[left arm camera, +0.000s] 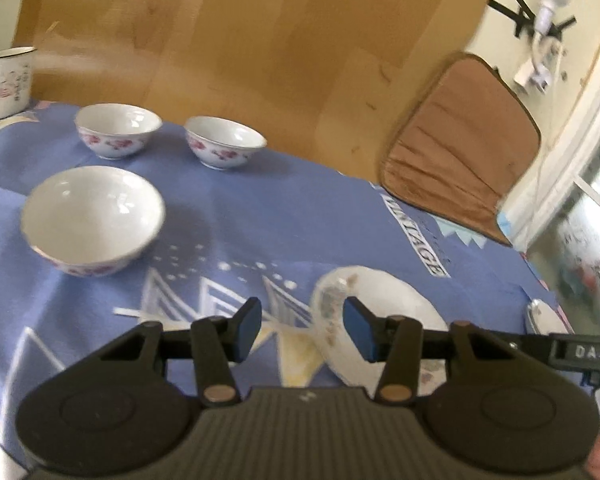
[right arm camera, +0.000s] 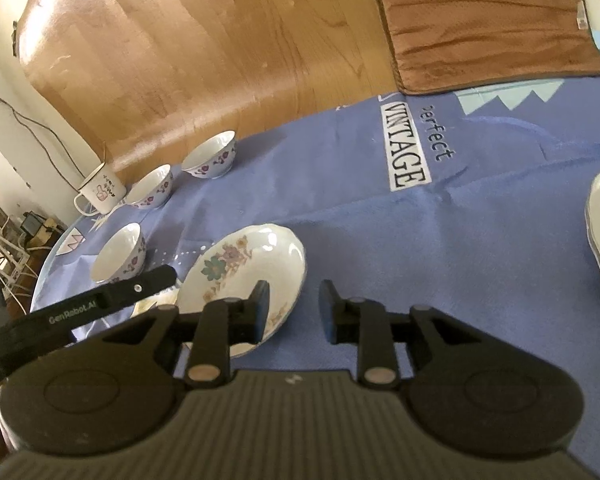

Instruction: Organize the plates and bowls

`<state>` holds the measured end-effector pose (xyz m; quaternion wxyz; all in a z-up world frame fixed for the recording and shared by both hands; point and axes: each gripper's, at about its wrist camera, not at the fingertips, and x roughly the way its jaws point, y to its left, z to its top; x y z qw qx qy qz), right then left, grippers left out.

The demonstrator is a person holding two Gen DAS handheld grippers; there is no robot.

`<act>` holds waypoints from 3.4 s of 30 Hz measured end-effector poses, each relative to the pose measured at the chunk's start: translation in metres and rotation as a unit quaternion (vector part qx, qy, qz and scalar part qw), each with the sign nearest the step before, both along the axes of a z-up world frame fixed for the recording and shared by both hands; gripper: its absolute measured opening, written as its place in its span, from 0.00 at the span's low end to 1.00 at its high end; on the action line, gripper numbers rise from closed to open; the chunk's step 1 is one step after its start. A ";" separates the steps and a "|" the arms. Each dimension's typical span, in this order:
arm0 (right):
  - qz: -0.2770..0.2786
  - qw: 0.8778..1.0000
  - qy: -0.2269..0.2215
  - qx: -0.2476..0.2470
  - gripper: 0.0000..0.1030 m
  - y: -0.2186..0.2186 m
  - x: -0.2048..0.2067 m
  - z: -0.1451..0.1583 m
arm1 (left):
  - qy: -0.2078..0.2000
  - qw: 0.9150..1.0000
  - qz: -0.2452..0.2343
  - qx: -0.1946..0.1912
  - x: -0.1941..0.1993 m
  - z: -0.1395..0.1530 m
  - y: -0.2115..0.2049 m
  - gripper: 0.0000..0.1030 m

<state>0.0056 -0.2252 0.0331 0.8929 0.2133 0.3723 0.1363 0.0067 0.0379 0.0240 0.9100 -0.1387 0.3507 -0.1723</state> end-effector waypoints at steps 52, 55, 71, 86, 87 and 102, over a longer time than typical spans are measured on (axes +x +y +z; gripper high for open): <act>0.011 1.000 -0.016 -0.012 0.30 0.050 -0.001 -0.008 | -0.011 0.999 0.032 -0.011 -0.006 -0.016 0.022 0.35; 0.013 1.000 -0.020 -0.018 0.30 0.053 -0.002 -0.006 | -0.014 0.999 0.027 -0.011 -0.007 -0.015 0.020 0.30; -0.006 0.998 -0.043 -0.041 0.16 0.056 -0.011 -0.005 | -0.017 0.999 0.021 -0.021 -0.011 -0.006 0.016 0.10; -0.010 0.994 -0.085 -0.061 0.16 0.051 -0.018 0.001 | -0.028 0.999 0.025 0.005 -0.013 0.009 -0.003 0.10; -0.013 0.994 -0.088 -0.060 0.16 0.049 -0.019 0.001 | -0.030 0.999 0.024 0.007 -0.013 0.011 -0.005 0.10; -0.074 0.989 -0.115 -0.047 0.16 -0.001 -0.041 -0.001 | -0.038 0.998 -0.028 0.047 -0.012 0.022 -0.076 0.10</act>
